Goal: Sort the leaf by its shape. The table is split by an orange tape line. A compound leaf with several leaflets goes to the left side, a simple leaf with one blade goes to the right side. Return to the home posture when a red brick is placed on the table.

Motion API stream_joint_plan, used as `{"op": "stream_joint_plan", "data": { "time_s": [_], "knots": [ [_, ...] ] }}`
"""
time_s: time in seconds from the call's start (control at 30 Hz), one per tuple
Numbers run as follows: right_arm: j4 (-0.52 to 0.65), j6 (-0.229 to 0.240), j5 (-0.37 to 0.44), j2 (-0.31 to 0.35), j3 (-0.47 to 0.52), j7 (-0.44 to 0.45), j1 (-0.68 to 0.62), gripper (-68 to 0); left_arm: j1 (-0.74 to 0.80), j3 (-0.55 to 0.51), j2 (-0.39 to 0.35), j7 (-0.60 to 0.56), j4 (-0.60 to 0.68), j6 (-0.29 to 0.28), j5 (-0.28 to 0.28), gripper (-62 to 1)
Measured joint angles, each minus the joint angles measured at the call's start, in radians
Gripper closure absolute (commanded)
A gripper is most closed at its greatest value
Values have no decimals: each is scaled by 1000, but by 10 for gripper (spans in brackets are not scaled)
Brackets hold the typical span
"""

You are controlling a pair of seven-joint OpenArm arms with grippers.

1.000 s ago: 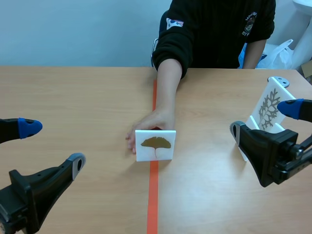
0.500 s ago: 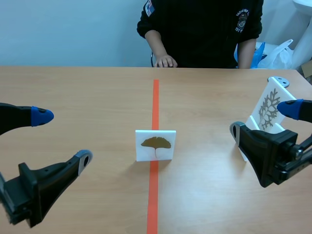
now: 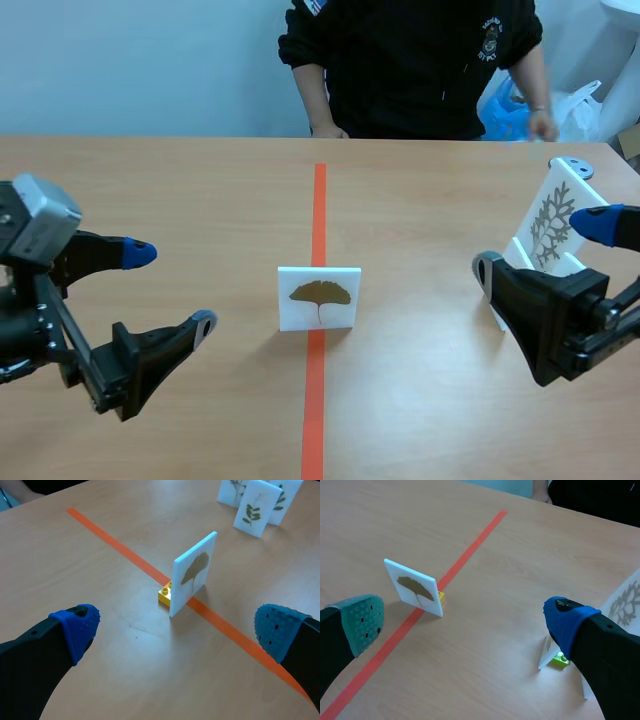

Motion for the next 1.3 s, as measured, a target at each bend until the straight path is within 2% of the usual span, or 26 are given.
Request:
{"op": "stream_joint_plan", "data": {
  "time_s": [0.3,0.7,0.87,0.93,1.03,1.2,1.3],
  "knots": [
    [0,-1,-11,0,0,0,0,-679,-215,196,22,-129,-232,-8,148,-623],
    [0,-3,-11,0,0,0,0,-679,-450,404,187,-289,-540,8,297,-623],
    [0,-3,-11,0,0,0,0,-679,-515,447,242,-334,-634,35,302,-623],
    [0,-3,-11,0,0,0,0,-679,-534,459,258,-347,-667,55,328,-623],
    [0,-3,-11,0,0,0,0,-679,-550,480,279,-354,-718,72,333,-623],
    [0,-3,-11,0,0,0,0,-679,-553,514,289,-389,-768,118,365,-623],
    [0,-3,-11,0,0,0,0,-679,-552,525,289,-389,-774,122,371,-623]
  ]
}}
